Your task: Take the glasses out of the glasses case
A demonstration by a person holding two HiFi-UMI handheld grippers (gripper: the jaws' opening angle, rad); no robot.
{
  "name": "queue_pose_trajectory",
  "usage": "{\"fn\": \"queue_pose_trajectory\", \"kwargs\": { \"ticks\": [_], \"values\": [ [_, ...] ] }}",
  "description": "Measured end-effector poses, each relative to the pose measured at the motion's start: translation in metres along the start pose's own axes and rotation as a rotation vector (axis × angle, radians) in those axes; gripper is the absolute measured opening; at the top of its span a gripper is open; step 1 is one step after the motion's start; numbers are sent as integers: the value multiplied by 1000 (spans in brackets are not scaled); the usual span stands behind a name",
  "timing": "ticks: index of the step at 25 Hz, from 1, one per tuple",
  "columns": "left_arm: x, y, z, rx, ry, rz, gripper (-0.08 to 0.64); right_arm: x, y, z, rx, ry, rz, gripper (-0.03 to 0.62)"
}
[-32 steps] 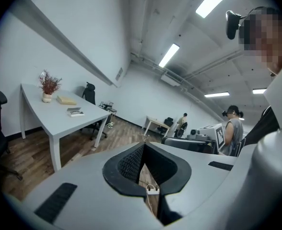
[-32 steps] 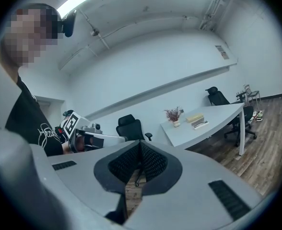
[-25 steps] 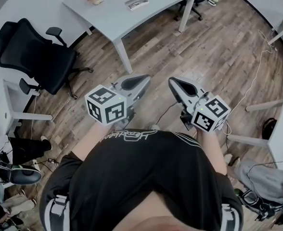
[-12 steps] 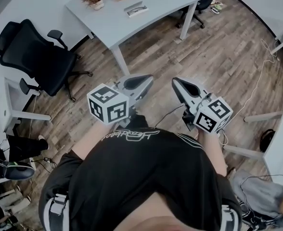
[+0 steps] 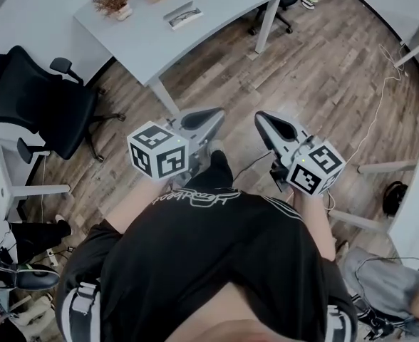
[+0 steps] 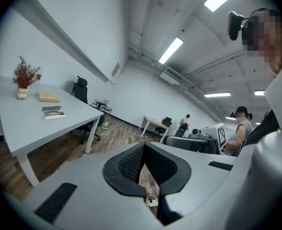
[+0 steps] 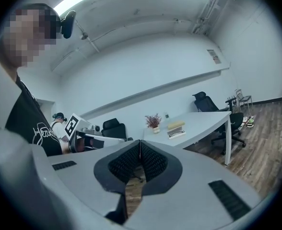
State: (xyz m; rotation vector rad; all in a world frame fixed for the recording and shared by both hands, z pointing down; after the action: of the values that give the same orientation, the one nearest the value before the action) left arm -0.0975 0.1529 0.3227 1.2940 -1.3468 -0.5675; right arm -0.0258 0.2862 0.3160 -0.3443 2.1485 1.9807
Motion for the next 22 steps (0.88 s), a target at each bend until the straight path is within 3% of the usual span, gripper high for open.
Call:
{"fn": "queue_pose_trajectory", "kwargs": {
  "ticks": [6,10,16,22],
  "values": [
    [57,-36,-61,15,30,29,8,-71,-17,-36,37,49,-32,9],
    [117,-68,-91,25,24,41,8,-119,-38,-94,55,35,-39,9],
    [221,-109,-114,-7,-72,101,8,-185,-65,-197,157,-45,5,9],
    [303,-134,-123,-34,-160,143,8,-236,-85,-280,181,-105,23,9]
  ]
}}
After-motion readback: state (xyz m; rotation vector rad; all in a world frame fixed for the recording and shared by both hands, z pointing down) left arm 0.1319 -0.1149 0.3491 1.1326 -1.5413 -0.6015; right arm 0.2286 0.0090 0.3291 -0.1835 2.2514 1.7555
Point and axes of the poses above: the fingertips, and each gripper's own axes: z backward along the fingers, x to its left, y out of its underside, the point moved 5 cm from there along z, backward along the fingers, and after that the axes turned 4 degrees about -y, right-handed, at the moved point
